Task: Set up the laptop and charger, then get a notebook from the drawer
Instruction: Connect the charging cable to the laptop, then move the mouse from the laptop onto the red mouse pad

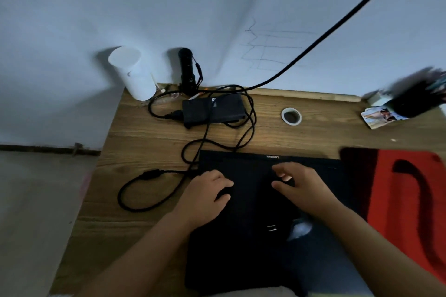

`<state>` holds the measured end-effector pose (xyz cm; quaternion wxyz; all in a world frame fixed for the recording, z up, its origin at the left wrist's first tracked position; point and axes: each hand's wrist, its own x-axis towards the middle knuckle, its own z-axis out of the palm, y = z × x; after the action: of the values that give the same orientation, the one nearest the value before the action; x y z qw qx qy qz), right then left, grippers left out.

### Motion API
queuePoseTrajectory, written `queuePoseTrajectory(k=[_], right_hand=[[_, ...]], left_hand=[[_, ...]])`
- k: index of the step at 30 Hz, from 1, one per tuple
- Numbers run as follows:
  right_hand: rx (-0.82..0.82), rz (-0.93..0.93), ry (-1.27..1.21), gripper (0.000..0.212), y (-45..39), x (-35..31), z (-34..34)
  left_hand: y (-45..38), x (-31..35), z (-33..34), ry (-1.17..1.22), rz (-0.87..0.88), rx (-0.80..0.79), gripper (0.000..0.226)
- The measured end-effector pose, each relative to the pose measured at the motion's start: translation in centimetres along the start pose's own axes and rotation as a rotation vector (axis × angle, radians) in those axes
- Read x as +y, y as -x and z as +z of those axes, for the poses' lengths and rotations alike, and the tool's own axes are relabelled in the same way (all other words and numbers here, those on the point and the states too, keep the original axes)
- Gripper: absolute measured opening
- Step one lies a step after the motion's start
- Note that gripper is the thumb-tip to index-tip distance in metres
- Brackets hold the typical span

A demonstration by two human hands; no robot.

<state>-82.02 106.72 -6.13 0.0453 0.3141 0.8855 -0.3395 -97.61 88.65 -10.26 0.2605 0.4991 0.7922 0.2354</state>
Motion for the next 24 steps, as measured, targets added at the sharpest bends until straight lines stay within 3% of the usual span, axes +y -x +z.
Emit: queuePoseTrajectory(k=[4,10,17,24], right_hand=[[-0.005,0.0,-0.011,0.043,4.9,3.1,-0.1],[-0.152,-0.116,0.2,0.086,7.8,4.5,2.1],[-0.112,-0.268,0.324,0.079,7.0,4.9,3.0],[0.134,-0.122,0.117,0.082,10.7,12.0,-2.7]], left_hand=[[0.2,2.3,2.3,0.052,0.077,-0.034,0.033],[0.2,5.4,4.4,0.076,0.172,-0.062,0.034],[0.6,7.1,4.7,0.024,0.109,0.026,0.037],[-0.1,13.3,8.1,0.03,0.056,0.101,0.034]])
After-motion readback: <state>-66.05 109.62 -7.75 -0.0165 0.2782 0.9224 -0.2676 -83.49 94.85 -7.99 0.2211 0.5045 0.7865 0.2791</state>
